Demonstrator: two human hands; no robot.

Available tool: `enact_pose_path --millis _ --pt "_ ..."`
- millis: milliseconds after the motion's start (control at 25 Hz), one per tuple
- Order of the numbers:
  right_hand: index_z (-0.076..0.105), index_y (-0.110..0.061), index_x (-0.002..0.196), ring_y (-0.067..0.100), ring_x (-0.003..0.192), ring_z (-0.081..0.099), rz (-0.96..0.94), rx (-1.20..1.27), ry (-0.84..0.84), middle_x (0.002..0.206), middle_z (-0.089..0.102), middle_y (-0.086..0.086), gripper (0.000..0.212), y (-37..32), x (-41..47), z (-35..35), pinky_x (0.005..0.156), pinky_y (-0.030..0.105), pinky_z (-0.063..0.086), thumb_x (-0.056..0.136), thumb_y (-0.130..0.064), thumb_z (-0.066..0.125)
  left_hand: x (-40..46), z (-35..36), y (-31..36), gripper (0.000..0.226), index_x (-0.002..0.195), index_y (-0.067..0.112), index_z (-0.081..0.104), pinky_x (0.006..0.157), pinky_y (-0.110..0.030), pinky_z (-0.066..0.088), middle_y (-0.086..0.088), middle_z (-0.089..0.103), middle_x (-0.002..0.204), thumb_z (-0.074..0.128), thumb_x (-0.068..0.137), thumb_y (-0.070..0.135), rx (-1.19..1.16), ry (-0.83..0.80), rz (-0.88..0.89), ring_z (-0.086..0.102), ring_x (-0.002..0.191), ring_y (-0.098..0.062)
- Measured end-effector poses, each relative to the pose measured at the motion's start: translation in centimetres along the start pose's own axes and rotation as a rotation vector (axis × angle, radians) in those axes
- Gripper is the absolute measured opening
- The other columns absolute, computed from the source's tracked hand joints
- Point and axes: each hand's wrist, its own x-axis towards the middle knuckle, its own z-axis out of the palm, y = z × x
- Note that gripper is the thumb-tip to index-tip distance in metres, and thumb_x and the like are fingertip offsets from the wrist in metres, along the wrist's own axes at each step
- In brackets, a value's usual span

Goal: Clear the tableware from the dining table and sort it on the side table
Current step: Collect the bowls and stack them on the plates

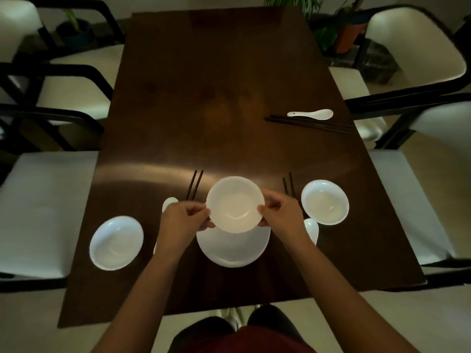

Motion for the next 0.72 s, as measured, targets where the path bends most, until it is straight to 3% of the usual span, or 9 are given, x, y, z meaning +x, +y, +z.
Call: enact_pose_path --millis 120,200,320,440,560,640,720 --pt "0.063 -0.02 0.119 0.016 0.081 0.065 0.029 -0.152 -0.009 0.091 0.068 0.003 0.038 2.8 -1.0 0.8 0.075 0.033 0.06 0.083 -0.007 0.063 -1.3 1.5 -2.9 0.008 0.088 0.011 0.071 0.053 -0.009 0.05 0.008 0.068 0.064 0.066 0.082 0.009 -0.01 0.022 -0.066 0.068 0.055 -0.004" --pt "0.062 -0.019 0.119 0.019 0.084 0.064 0.032 -0.208 -0.015 0.094 0.067 0.009 0.038 4.1 -1.2 1.0 0.084 0.04 0.057 0.083 -0.008 0.063 -1.8 2.4 -4.3 0.01 0.089 0.007 0.072 0.056 -0.012 0.052 0.007 0.068 0.065 0.067 0.081 0.008 -0.01 0.021 -0.09 0.068 0.056 -0.006" --pt "0.063 -0.02 0.118 0.016 0.082 0.062 0.012 -0.232 -0.009 0.094 0.066 0.01 0.038 4.7 -0.8 0.9 0.083 0.031 0.054 0.082 -0.008 0.063 -1.6 3.0 -5.0 0.012 0.091 0.007 0.073 0.066 -0.023 0.056 0.005 0.068 0.069 0.067 0.081 0.009 -0.04 0.042 -0.104 0.068 0.062 -0.007" --pt "0.062 -0.019 0.119 0.009 0.077 0.057 0.013 -0.233 -0.039 0.093 0.065 0.004 0.037 4.6 -0.7 0.8 0.079 0.022 0.05 0.083 -0.01 0.064 -1.5 3.2 -5.0 0.008 0.085 0.012 0.073 0.057 -0.013 0.053 0.011 0.067 0.067 0.068 0.08 0.009 -0.044 0.046 -0.088 0.067 0.057 -0.002" --pt "0.06 -0.021 0.119 0.009 0.077 0.062 0.082 -0.121 -0.072 0.091 0.065 -0.002 0.034 4.1 -0.6 -0.7 0.07 0.019 0.054 0.085 -0.017 0.064 -1.5 3.2 -5.1 0.008 0.087 0.012 0.072 0.063 -0.021 0.055 0.01 0.067 0.069 0.068 0.081 0.009 -0.055 0.043 -0.101 0.068 0.063 -0.008" --pt "0.064 -0.021 0.111 0.009 0.071 0.066 0.116 -0.012 0.094 0.089 0.068 -0.001 0.026 4.1 -0.2 -3.6 0.057 0.015 0.054 0.085 -0.018 0.064 -1.3 3.2 -5.5 0.008 0.088 0.011 0.071 0.067 -0.026 0.056 0.008 0.068 0.069 0.067 0.081 0.01 -0.056 0.042 -0.113 0.069 0.066 -0.012" --pt "0.066 -0.018 0.108 0.013 0.074 0.068 0.169 0.075 0.376 0.096 0.069 0.005 0.025 4.5 0.4 -8.0 0.057 0.022 0.056 0.083 -0.015 0.065 -1.2 3.2 -5.8 0.01 0.091 0.011 0.071 0.065 -0.024 0.055 0.007 0.069 0.07 0.067 0.082 0.011 -0.051 0.035 -0.117 0.069 0.067 -0.012"
